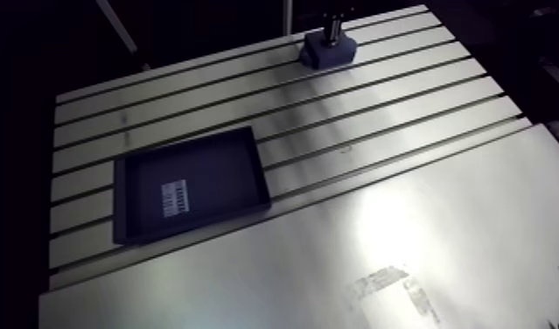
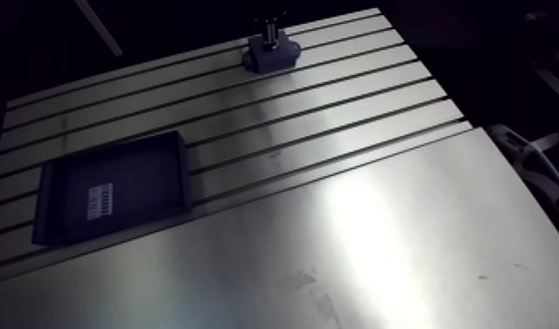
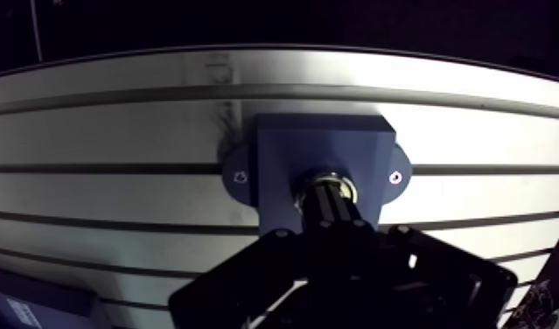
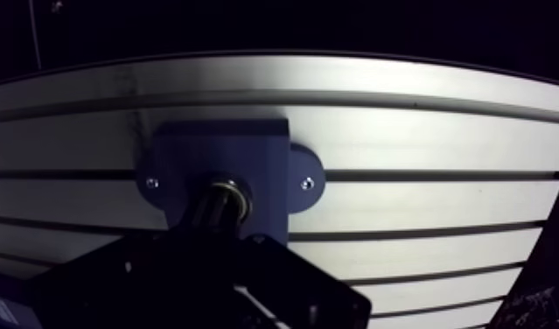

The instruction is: Pick up the bearing and press it into the housing until flush.

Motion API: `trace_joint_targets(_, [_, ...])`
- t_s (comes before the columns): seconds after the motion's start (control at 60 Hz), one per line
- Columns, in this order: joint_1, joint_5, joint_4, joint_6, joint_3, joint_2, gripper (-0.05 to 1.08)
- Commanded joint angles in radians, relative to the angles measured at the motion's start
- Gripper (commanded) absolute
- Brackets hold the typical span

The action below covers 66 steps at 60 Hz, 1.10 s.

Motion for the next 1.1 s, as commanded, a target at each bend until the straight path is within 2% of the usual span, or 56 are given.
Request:
trace_joint_targets(0.017, [0.000, -0.001, -0.001, -0.002, 0.004, 0.000, 1.08])
trace_joint_targets(1.1, [0.000, -0.001, -0.006, -0.003, 0.013, 0.003, 1.08])
